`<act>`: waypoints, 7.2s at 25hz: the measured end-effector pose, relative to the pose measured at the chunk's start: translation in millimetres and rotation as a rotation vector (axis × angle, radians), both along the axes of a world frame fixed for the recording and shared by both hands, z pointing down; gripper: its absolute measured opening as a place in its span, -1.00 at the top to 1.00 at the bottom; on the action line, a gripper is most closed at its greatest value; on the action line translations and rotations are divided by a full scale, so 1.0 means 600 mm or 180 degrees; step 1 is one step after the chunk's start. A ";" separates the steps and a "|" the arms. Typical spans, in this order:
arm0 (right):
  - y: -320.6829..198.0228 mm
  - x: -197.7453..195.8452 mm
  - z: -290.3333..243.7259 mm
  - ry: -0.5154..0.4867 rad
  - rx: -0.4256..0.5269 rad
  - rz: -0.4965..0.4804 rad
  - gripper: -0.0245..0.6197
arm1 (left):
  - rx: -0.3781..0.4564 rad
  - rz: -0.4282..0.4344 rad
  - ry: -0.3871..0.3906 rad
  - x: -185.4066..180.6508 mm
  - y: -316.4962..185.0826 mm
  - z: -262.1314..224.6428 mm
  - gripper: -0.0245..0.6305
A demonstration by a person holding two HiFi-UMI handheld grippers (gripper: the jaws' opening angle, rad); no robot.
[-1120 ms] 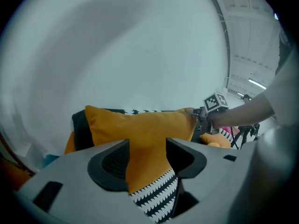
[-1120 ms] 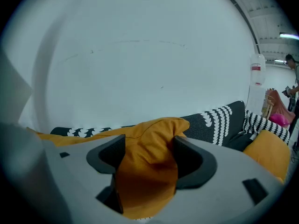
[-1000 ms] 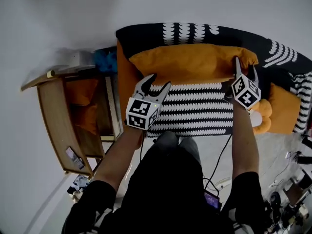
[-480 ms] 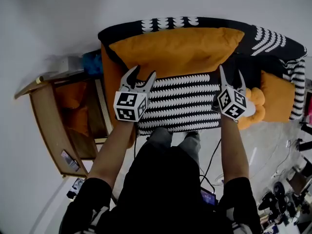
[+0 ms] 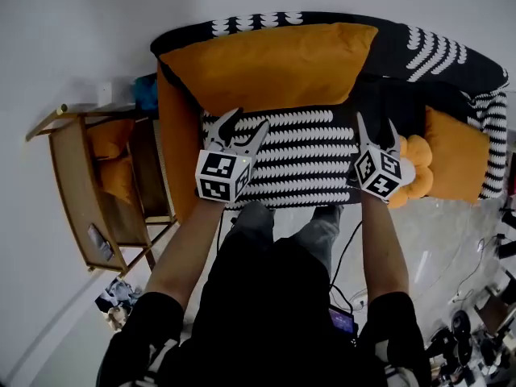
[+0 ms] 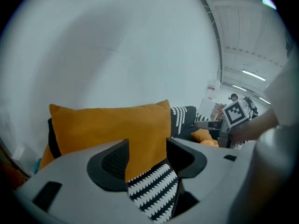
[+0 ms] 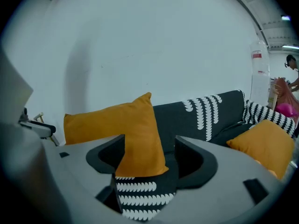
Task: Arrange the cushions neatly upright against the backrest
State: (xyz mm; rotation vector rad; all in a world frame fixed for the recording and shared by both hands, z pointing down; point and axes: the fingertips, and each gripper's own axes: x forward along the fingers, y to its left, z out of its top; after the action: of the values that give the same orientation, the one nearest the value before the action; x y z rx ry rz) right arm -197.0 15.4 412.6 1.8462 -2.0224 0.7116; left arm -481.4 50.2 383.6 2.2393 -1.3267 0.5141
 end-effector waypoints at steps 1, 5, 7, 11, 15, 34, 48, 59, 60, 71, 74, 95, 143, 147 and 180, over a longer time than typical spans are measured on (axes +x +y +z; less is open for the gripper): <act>0.010 0.015 0.002 -0.0016 -0.0015 -0.0014 -0.15 | 0.0006 0.0012 -0.0005 0.022 0.008 -0.001 0.12; 0.052 0.112 0.008 -0.0049 -0.0082 -0.0070 -0.15 | -0.0045 0.0033 0.0028 0.144 0.043 0.002 0.12; 0.074 0.179 0.016 -0.0056 -0.0164 -0.0087 -0.15 | -0.0129 0.0044 0.0072 0.223 0.062 0.010 0.12; 0.107 0.329 0.041 0.0041 -0.0332 -0.0091 -0.14 | -0.0275 0.0186 0.0148 0.389 0.090 0.023 0.12; 0.151 0.463 0.095 0.0132 -0.0614 0.0000 -0.14 | -0.0403 0.0359 0.0140 0.516 0.106 0.048 0.12; 0.343 0.625 0.332 0.0017 -0.1793 0.0359 -0.27 | -0.0874 0.1117 -0.0170 0.714 0.144 0.171 0.12; 0.213 0.509 0.214 0.0970 -0.1282 -0.0668 0.38 | -0.0820 0.1233 -0.0090 0.660 0.099 0.143 0.13; -0.054 0.382 0.124 0.1883 -0.0561 -0.2464 0.38 | -0.0678 0.0335 0.0073 0.563 0.001 0.090 0.15; -0.077 0.369 0.122 0.1976 -0.0495 -0.2661 0.38 | -0.0655 0.0218 0.0084 0.554 -0.007 0.088 0.15; -0.214 0.246 0.144 0.2837 0.0026 -0.4100 0.21 | -0.0639 -0.0716 0.0248 0.495 -0.003 0.077 0.15; -0.241 0.221 0.135 0.2727 0.0067 -0.3941 -0.08 | -0.0615 -0.0877 0.0227 0.485 0.002 0.068 0.15; 0.021 0.266 -0.028 0.1890 -0.0214 -0.2439 -0.03 | -0.0202 0.0089 0.0099 0.488 0.079 -0.067 0.15; 0.080 1.392 0.350 -0.0302 -0.1941 0.0060 -0.50 | -0.1852 -0.0563 -0.0420 1.164 0.001 0.358 -0.24; 0.079 1.393 0.379 -0.0562 -0.1945 0.0102 -0.63 | -0.2043 -0.0643 -0.0221 1.156 -0.002 0.413 -0.39; -0.137 1.284 0.131 -0.0798 -0.0941 -0.0726 0.18 | -0.1091 -0.0510 0.0710 1.222 -0.186 0.181 0.40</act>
State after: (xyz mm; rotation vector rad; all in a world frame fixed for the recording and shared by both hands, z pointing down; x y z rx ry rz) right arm 573.6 -67.0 491.3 1.3936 -2.0955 1.1493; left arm 252.1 -61.5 492.4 1.8358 -1.1901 0.3872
